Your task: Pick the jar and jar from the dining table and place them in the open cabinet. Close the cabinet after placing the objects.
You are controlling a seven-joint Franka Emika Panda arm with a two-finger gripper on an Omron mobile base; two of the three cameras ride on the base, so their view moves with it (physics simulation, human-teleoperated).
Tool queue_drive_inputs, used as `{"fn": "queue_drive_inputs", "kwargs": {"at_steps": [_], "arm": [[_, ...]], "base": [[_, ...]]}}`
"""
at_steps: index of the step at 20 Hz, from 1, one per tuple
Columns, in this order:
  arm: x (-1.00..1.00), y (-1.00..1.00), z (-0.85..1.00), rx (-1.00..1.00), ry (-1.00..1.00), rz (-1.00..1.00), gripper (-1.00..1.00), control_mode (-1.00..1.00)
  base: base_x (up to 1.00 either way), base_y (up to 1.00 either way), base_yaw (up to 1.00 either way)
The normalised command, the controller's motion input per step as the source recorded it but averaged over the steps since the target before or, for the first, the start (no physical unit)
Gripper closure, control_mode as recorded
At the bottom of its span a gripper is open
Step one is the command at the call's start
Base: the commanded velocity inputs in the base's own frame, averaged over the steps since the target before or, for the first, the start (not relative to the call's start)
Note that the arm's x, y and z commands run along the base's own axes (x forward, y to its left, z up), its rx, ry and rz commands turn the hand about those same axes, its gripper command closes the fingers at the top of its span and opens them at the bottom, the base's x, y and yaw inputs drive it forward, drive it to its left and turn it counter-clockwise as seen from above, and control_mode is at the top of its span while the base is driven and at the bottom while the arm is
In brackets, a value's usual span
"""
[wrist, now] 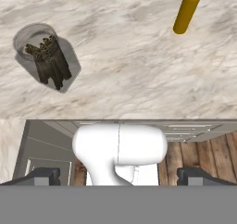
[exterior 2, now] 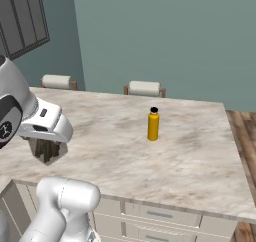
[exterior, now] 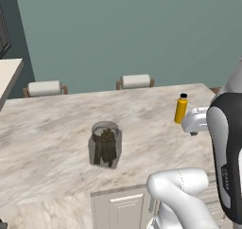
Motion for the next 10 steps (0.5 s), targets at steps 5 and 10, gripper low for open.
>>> {"fn": "queue_drive_inputs", "kwargs": {"at_steps": [5, 10], "arm": [[0.03, 0.05, -0.04, 0.0, 0.01, 0.0, -1.0, -1.0], [0.35, 0.35, -0.15, 0.0, 0.06, 0.0, -1.0, -1.0]], "base": [[0.01, 0.13, 0.0], [0.0, 0.0, 0.0]]}}
